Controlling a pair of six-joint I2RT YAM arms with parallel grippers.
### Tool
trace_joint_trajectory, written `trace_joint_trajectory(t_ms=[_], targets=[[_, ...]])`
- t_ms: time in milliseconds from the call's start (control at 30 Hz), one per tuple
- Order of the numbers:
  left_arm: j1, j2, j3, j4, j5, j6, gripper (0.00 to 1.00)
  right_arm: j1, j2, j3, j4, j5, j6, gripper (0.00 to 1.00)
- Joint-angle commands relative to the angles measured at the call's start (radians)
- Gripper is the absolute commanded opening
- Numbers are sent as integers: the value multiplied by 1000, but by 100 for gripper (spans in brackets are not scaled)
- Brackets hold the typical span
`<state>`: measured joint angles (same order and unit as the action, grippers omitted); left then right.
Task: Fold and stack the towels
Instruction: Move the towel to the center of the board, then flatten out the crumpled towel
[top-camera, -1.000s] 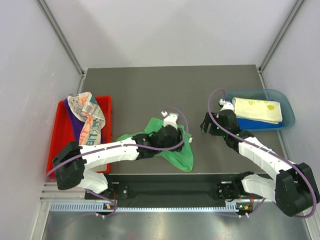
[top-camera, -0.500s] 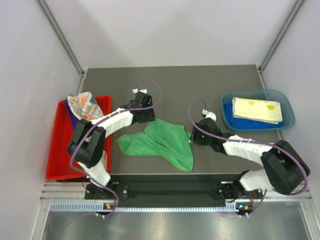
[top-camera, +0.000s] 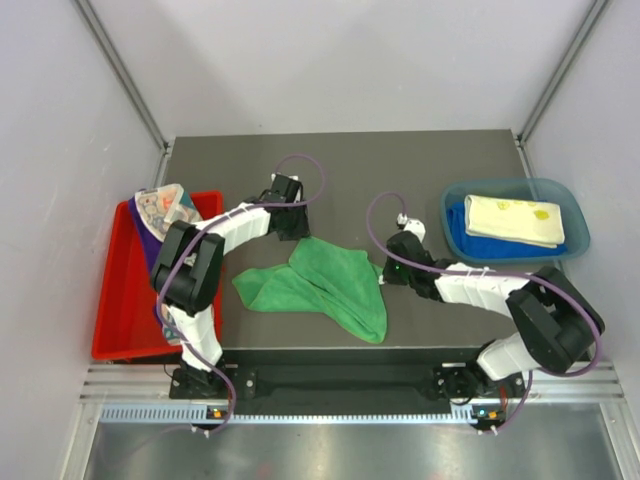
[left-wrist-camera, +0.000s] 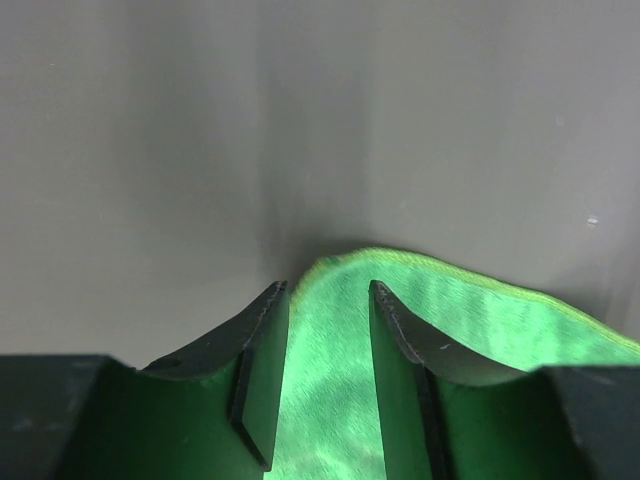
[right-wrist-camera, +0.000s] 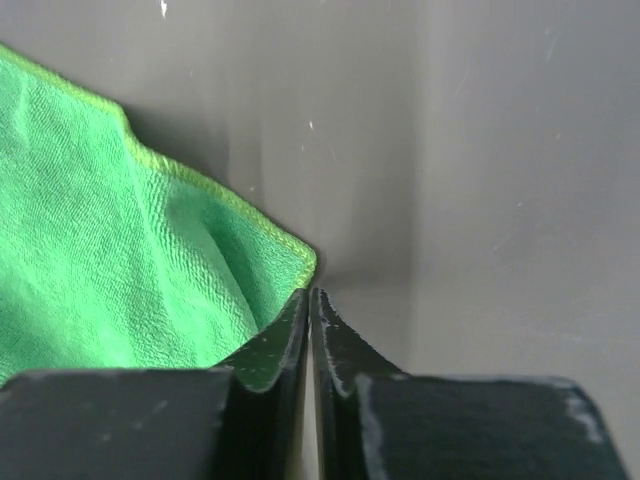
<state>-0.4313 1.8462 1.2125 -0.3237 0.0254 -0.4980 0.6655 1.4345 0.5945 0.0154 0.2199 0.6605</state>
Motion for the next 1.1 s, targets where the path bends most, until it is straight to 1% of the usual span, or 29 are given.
trace_joint_trajectory(t_ms=[0, 133, 267, 300, 367, 467, 567, 700, 767, 800, 867, 900, 1067], targets=[[12, 30, 39, -29, 16, 32, 42, 8, -26, 56, -12, 70, -21, 1], [14, 35, 30, -17, 21, 41, 43, -24, -55, 64, -66, 91, -42, 0], [14, 51, 41, -21, 30, 49, 43, -101, -95, 60, -86, 90, -73, 0], [14, 53, 45, -23, 31, 52, 43, -118, -98, 64, -97, 70, -84, 0], [16, 64, 48, -20, 28, 53, 43, -154, -97, 90, -115, 64, -111, 0], [17, 74, 70, -23, 36, 56, 43, -185, -85, 120, -138, 52, -137, 0], [20, 81, 82, -28, 45, 68, 43, -188, -79, 133, -146, 44, -148, 2], [20, 82, 104, -49, 73, 107, 45, -188, -83, 114, -143, 39, -148, 11], [20, 82, 110, -69, 55, 121, 45, -187, -92, 96, -132, 35, -142, 18], [20, 81, 110, -75, 47, 125, 45, -187, -94, 87, -129, 32, -141, 25], [20, 79, 111, -81, 35, 142, 46, -187, -94, 82, -121, 16, -139, 31], [20, 84, 114, -87, 30, 147, 46, -187, -89, 79, -120, 13, -139, 35], [20, 120, 147, -118, 50, 174, 46, -170, -57, 71, -108, 7, -131, 45]])
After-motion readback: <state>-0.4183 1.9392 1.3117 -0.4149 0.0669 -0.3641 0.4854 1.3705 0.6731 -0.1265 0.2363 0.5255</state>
